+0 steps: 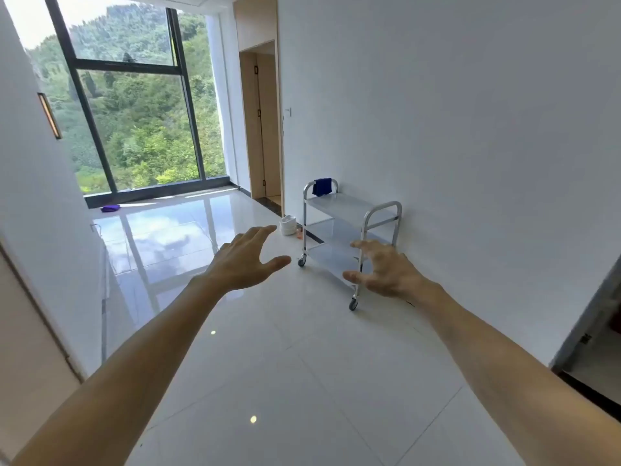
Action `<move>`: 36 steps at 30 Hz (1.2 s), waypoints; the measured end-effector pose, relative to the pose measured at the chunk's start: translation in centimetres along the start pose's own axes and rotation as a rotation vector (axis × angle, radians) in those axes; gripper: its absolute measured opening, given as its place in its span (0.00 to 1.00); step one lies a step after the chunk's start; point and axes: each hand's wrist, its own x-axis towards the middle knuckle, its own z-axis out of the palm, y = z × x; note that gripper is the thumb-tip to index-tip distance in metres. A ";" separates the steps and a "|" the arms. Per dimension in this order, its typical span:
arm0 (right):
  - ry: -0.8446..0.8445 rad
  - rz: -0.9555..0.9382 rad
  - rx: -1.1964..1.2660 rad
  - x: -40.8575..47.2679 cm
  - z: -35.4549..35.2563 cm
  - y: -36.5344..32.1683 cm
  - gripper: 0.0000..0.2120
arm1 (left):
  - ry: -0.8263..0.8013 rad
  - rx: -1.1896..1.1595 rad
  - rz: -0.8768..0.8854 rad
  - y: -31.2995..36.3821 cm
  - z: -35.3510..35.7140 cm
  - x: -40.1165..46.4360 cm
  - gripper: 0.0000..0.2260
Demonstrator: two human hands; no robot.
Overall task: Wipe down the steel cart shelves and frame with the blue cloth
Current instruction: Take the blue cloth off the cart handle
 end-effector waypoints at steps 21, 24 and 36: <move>-0.029 0.056 0.012 28.8 7.3 4.8 0.35 | -0.051 -0.063 -0.011 -14.1 6.3 26.9 0.41; -0.019 0.044 0.009 34.5 8.1 6.9 0.35 | -0.035 -0.058 -0.013 -15.5 7.9 32.0 0.41; -0.056 0.005 0.031 55.7 10.4 14.2 0.37 | -0.016 -0.072 -0.060 -20.2 12.5 51.1 0.39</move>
